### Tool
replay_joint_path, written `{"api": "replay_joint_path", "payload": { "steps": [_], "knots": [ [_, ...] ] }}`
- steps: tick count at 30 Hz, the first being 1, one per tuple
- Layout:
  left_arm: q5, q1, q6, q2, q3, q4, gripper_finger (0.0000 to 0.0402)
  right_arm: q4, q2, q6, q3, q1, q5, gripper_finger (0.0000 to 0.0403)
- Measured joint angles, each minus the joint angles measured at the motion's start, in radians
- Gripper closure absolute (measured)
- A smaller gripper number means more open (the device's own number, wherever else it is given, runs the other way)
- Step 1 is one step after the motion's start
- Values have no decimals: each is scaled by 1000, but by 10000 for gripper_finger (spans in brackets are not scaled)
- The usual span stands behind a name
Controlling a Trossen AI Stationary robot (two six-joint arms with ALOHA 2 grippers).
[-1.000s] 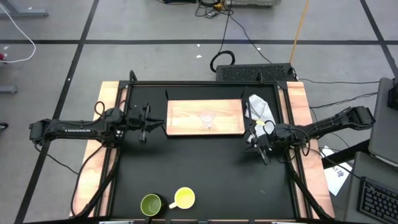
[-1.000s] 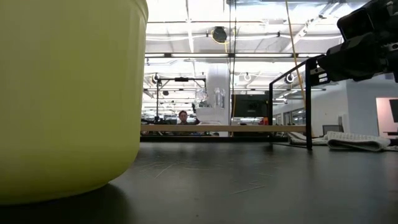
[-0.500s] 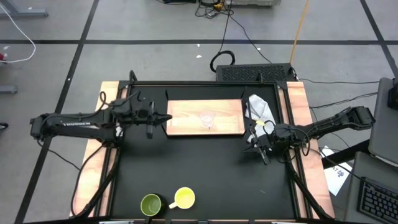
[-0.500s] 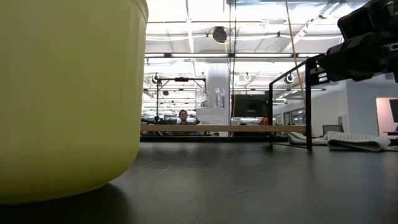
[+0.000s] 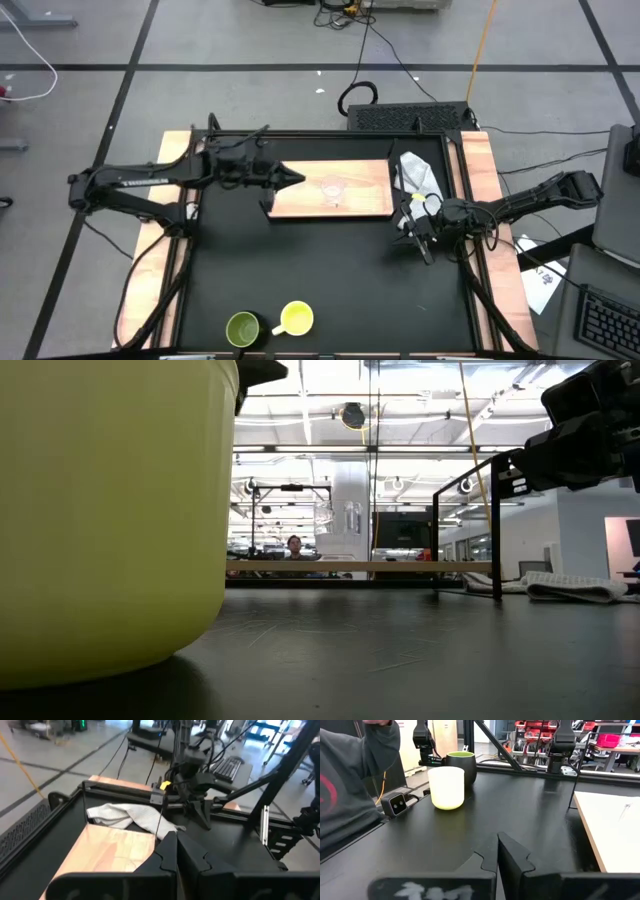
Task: Stack small to large cups/mugs on shelf
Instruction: Put the transparent mug on the shelf
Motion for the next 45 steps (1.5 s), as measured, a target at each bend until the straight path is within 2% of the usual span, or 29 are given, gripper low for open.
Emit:
{"api": "replay_joint_path", "payload": {
  "steps": [5, 9, 16, 30, 36, 45],
  "knots": [
    [9, 35, 41, 123, 139, -121, 396, 0, 0, 1, 0, 0, 0, 403],
    [76, 63, 56, 215, 248, -176, 399, -5, 0, 12, -1, 0, 0, 403],
    [113, 112, 92, 336, 411, -305, 400, -18, 0, 12, -1, 0, 0, 403],
    [108, 204, 123, 502, 590, -460, 400, -23, 0, 13, -1, 0, 0, 403],
    [106, 204, 131, 579, 636, -499, 400, -23, 0, 13, -1, 0, 0, 403],
    [43, 211, 155, 716, 808, -742, 401, -23, 0, 13, -1, 0, 0, 403]
  ]
}}
